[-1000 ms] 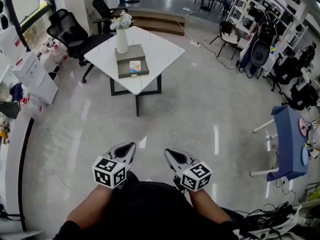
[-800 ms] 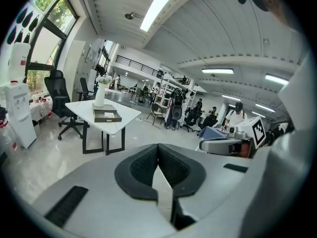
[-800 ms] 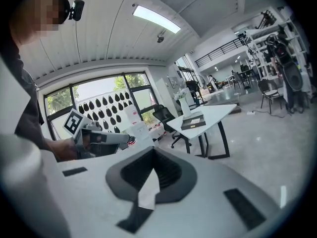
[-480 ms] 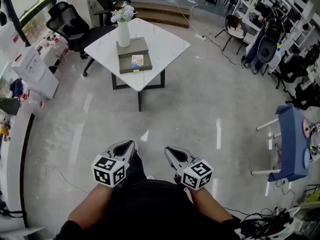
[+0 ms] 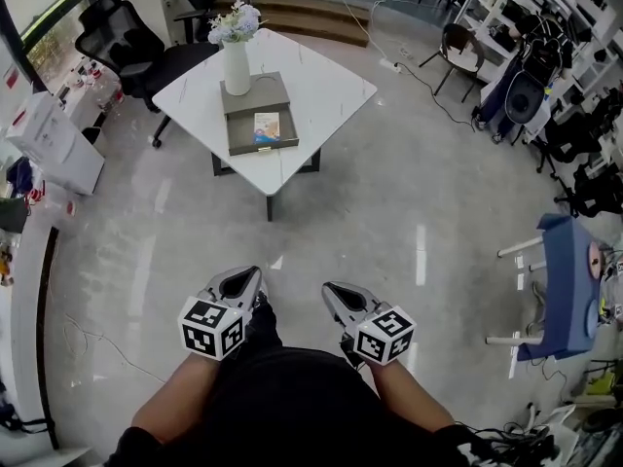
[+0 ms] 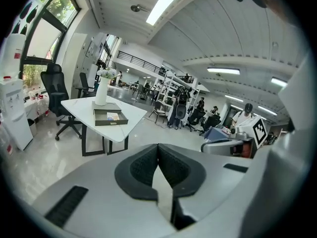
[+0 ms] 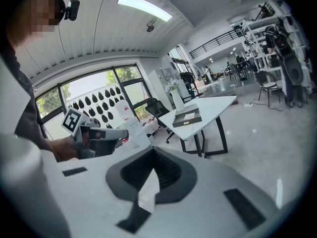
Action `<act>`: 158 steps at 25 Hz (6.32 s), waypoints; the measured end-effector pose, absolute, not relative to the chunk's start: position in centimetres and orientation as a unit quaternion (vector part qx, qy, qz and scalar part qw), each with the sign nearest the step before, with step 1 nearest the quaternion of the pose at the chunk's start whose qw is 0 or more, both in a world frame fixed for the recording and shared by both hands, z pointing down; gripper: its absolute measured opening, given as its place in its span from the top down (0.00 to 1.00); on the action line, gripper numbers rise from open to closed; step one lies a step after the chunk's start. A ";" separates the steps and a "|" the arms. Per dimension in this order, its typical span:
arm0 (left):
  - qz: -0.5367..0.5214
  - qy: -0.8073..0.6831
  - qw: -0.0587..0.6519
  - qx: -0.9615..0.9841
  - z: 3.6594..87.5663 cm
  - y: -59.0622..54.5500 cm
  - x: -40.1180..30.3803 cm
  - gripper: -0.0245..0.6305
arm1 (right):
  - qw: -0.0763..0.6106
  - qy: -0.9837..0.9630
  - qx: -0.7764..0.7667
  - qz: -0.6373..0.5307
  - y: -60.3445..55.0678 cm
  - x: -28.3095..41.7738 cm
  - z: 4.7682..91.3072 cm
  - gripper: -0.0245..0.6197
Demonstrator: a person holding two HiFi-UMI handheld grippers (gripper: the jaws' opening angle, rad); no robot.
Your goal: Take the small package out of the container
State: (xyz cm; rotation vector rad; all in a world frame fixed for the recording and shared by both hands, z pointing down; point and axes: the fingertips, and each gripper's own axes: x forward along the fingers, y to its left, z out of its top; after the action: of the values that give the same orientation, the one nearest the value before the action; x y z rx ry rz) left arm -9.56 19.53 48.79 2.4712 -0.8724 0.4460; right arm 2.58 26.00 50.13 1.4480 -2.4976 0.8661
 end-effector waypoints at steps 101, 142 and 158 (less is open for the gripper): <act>0.244 -0.528 0.195 0.789 50.5 -29.3 1.3 0.62 | 0.125 -0.916 0.293 0.244 -25.6 14.7 50.4 0.96; 0.420 -0.494 0.378 0.661 71.8 -31.9 3.0 0.31 | 0.150 -0.887 0.328 0.287 -25.9 18.4 55.0 0.96; 0.430 -0.473 0.410 0.651 71.3 -31.7 2.3 0.31 | 0.148 -0.886 0.337 0.284 -25.5 18.6 54.6 0.96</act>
State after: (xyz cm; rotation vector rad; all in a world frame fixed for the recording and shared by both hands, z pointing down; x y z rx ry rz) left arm 2.28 -31.67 71.27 1.6391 -1.1904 1.0842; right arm 18.62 -25.49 54.60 0.9680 -2.5474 0.8166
